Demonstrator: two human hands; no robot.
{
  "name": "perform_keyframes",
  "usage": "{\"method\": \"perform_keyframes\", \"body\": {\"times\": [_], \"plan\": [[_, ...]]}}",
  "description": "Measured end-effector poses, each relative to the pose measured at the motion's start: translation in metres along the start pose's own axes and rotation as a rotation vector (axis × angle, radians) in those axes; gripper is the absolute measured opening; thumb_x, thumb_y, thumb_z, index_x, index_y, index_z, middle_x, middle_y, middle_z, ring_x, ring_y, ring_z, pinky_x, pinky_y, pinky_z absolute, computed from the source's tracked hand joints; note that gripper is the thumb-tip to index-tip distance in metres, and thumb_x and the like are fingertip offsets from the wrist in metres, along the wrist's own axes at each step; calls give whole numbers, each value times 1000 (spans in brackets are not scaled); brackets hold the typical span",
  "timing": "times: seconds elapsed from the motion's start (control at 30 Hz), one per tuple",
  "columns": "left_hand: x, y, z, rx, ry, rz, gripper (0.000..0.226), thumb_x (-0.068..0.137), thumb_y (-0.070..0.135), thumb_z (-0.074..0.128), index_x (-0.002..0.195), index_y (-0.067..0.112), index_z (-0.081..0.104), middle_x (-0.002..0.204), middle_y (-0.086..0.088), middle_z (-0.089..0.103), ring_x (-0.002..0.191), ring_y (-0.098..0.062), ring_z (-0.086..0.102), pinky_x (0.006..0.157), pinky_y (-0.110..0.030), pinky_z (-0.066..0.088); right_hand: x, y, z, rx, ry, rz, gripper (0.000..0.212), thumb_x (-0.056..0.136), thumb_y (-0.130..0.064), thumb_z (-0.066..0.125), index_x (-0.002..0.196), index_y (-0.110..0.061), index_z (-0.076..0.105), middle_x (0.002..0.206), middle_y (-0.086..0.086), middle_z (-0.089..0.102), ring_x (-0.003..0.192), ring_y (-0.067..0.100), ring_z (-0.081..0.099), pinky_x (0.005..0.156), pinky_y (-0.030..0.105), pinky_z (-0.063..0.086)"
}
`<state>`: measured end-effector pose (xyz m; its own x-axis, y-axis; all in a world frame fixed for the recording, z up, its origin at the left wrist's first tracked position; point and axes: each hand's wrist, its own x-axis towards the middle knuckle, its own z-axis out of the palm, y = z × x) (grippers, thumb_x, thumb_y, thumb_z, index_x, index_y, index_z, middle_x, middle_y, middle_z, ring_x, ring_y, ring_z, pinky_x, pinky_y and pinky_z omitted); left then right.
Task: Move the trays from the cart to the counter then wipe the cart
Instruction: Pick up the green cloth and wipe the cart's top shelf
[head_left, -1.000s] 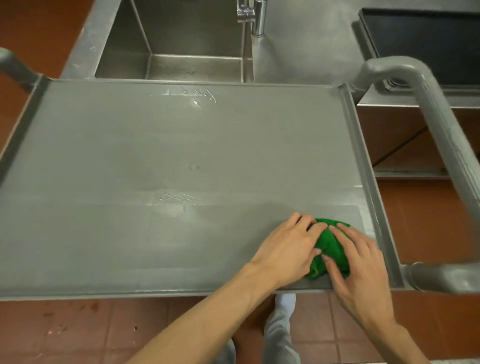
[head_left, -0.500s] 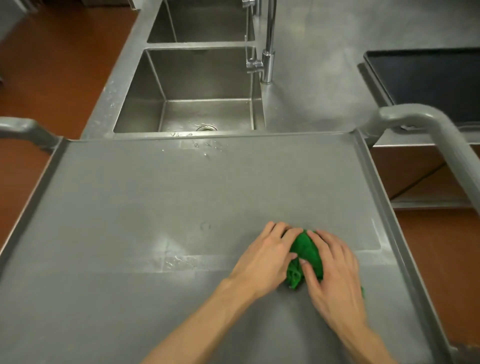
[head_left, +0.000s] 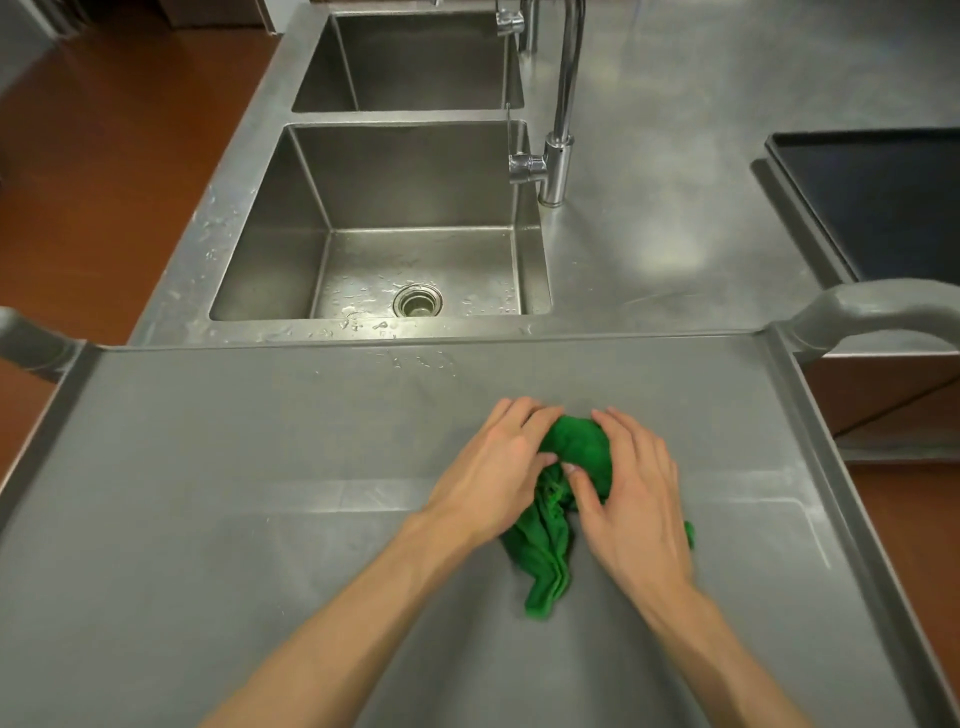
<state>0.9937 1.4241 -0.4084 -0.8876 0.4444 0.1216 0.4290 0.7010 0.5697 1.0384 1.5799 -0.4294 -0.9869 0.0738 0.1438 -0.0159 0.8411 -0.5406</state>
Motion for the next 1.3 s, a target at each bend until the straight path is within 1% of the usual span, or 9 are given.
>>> {"method": "perform_keyframes", "body": {"times": [0.2,0.3,0.43,0.5,0.63,0.73,0.9,1.03,1.3], "plan": [[27,-49,-21,12,53,17,48,88,3,62,134,6,53,123,-12,59,114,-27,46,101,-23,29,48,-26,28,58,18,56,61,86,-28,70,138,-6,47,148,10,45,136,26,40,114,33,29],[31,-71,-33,0,82,29,50,86,2,63,135,8,55,121,-11,61,109,-26,46,97,-24,31,64,-43,40,38,10,81,66,85,-31,72,140,-6,46,155,10,35,141,25,32,113,34,30],[31,-101,-51,-7,119,14,51,88,3,61,137,13,54,118,-9,60,105,-24,43,94,-24,32,83,-67,60,23,54,46,61,82,-33,74,134,-8,54,139,15,41,130,31,41,106,39,38],[29,-118,-62,-1,138,-1,49,89,3,61,136,15,54,118,-8,59,105,-22,42,94,-23,32,91,-81,71,34,44,52,60,82,-37,74,133,-11,56,127,14,42,122,30,42,102,38,41],[19,-149,-85,23,170,-19,49,89,1,60,135,16,56,118,-6,59,103,-18,39,91,-17,28,100,-114,99,-74,89,3,58,84,-47,67,134,-20,57,114,9,49,116,27,41,100,45,40],[7,-171,-102,47,196,-37,51,87,-2,60,134,17,57,117,-6,60,103,-18,39,91,-16,26,100,-142,117,-136,102,-3,58,85,-52,63,137,-28,54,121,4,52,120,26,41,98,45,37],[-26,-208,-131,82,224,-91,53,86,-4,59,135,16,56,119,-6,60,104,-27,45,94,-27,34,96,-188,150,-56,30,-57,61,88,-48,60,142,-24,46,134,6,46,125,26,38,104,39,32],[-54,-240,-154,140,245,-127,51,84,-4,61,132,13,57,118,-8,60,104,-29,47,92,-25,33,95,-227,174,-26,-33,-120,65,88,-49,58,145,-22,42,139,6,44,131,27,34,109,38,28],[-113,-301,-201,204,310,-244,48,85,-1,61,131,11,57,119,-9,60,105,-30,48,93,-37,38,92,-306,224,9,-125,-240,63,88,-48,58,144,-21,43,138,6,45,131,27,35,111,39,28]]}}
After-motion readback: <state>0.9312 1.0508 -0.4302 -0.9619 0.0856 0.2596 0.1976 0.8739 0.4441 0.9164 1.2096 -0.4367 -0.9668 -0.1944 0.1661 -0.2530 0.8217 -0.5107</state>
